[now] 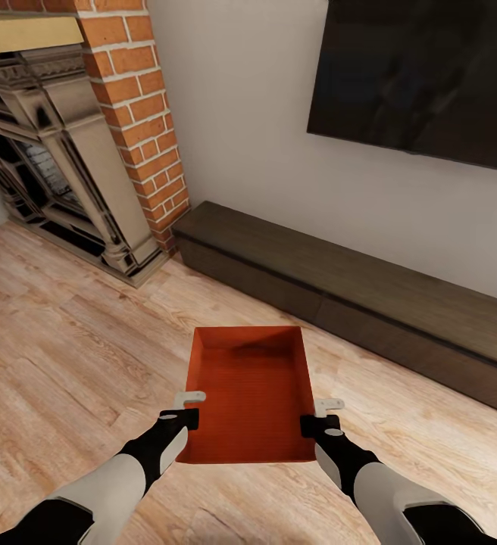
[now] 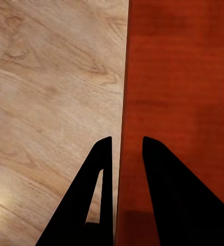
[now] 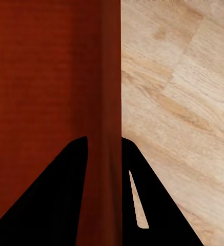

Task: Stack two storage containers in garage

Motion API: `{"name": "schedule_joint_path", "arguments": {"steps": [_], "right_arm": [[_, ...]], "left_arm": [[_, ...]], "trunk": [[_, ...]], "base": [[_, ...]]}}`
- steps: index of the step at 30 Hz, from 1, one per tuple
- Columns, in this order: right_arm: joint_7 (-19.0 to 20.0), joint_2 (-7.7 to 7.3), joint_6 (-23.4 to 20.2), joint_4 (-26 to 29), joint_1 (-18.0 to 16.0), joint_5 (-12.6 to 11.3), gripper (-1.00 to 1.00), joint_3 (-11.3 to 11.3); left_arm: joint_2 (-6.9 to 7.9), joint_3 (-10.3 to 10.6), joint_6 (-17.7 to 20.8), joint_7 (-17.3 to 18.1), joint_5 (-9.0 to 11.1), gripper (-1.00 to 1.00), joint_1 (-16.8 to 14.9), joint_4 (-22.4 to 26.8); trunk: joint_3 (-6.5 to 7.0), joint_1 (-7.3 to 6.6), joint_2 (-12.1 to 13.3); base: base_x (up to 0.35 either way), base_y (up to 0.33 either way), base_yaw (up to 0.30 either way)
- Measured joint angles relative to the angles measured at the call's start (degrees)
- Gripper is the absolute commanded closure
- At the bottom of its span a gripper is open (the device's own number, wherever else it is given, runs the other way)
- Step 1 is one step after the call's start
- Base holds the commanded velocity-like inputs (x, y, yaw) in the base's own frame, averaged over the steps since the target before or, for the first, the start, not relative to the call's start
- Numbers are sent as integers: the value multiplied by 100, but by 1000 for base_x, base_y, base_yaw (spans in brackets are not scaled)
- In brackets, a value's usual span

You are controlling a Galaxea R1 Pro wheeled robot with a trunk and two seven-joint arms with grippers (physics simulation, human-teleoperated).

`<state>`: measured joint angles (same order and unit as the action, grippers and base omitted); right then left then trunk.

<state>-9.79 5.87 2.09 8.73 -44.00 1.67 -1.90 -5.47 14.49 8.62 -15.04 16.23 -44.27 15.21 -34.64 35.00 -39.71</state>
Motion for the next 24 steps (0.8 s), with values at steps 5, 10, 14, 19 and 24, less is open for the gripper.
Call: {"name": "schedule_joint_path", "arguments": {"steps": [5,10,14,19,24], "right_arm": [[2,1,-40,10,-1,20,100,2],[3,1,-55,13,-2,26,100,1],[5,1,-58,15,-2,30,100,4],[8,0,-58,15,-2,32,100,8],[9,0,-58,15,-2,28,100,6]], "left_arm": [[3,41,0,-18,76,100,1,-7],[3,47,-1,-21,92,100,2,-14],[3,55,3,-28,102,100,2,-9],[3,57,9,-30,101,100,2,-6],[3,58,11,-30,101,100,2,-5]], "trunk": [[23,0,0],[60,0,0],[91,0,0],[130,0,0],[169,0,0]], "base": [[0,0,-95],[0,0,-118],[0,0,-120],[0,0,-121],[0,0,-120]]}}
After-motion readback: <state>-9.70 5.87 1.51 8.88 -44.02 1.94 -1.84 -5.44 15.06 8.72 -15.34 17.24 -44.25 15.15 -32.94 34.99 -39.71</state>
